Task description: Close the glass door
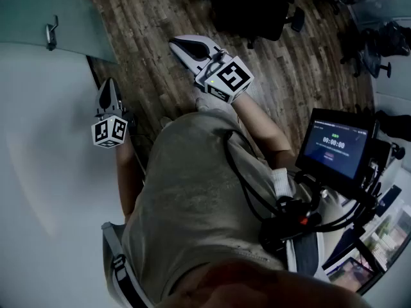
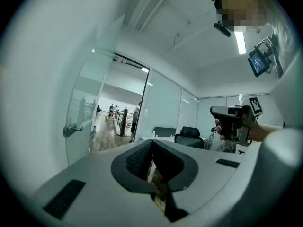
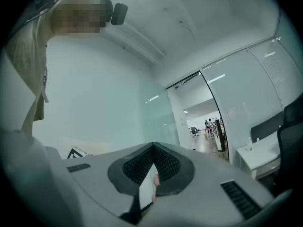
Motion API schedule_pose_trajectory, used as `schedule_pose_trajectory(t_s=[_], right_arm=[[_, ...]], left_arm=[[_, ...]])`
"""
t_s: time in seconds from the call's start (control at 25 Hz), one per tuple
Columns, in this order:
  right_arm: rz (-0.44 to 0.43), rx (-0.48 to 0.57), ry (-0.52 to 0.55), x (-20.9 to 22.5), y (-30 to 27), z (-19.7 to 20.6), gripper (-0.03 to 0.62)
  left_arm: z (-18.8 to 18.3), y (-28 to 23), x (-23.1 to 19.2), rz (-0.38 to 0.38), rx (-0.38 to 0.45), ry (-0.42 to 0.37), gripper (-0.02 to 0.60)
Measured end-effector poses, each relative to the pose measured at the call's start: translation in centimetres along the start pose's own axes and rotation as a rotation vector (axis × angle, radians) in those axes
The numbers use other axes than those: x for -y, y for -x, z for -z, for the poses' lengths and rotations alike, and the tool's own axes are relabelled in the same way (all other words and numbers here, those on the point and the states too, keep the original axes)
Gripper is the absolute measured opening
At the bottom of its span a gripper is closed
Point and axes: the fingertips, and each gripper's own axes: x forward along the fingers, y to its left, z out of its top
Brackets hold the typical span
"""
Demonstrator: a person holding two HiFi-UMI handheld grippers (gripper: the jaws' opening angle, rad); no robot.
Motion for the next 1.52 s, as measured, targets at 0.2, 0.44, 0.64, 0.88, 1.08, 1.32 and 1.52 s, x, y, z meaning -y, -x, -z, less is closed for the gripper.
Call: schedule_pose_trajectory(t_s=[0.2,0.44,0.64,0.88,1.08,1.32,1.52], right_arm=[[0.043,-0.02,0.005,-0.1,2.1,0.6,0.012],[-0.019,-0.005,-0.013,-0.5,2.4,0.1,0.014],[-0.124,0.007,-0.1,-2.0,2.3,0.0,0.015],[-0.197,0.006,-0.1,-4.4,2.5,0.9,0.015],[-0.259,-0.014,-0.195,-2.9,-1.4,0.9,0.017],[-0.31,-0.04,-0.2,-6.1,-6.9,3.7,0.017],[-0.335,-0.052,-0.174,-8.9,-11.5,3.0,0.017]], left_arm=[[1.0,0.7,0.7,0.014,-0.013,0.013,0.018],[1.7,2.0,1.6,-0.027,0.028,0.026,0.018],[1.9,3.7,2.0,-0.077,0.056,0.034,0.018],[2.2,6.5,2.0,-0.134,0.064,0.034,0.018],[-0.2,5.1,0.2,-0.175,0.035,0.04,0.02],[0.6,7.6,-4.8,-0.194,0.042,0.073,0.021],[-1.4,9.3,-9.5,-0.214,0.058,0.087,0.021]])
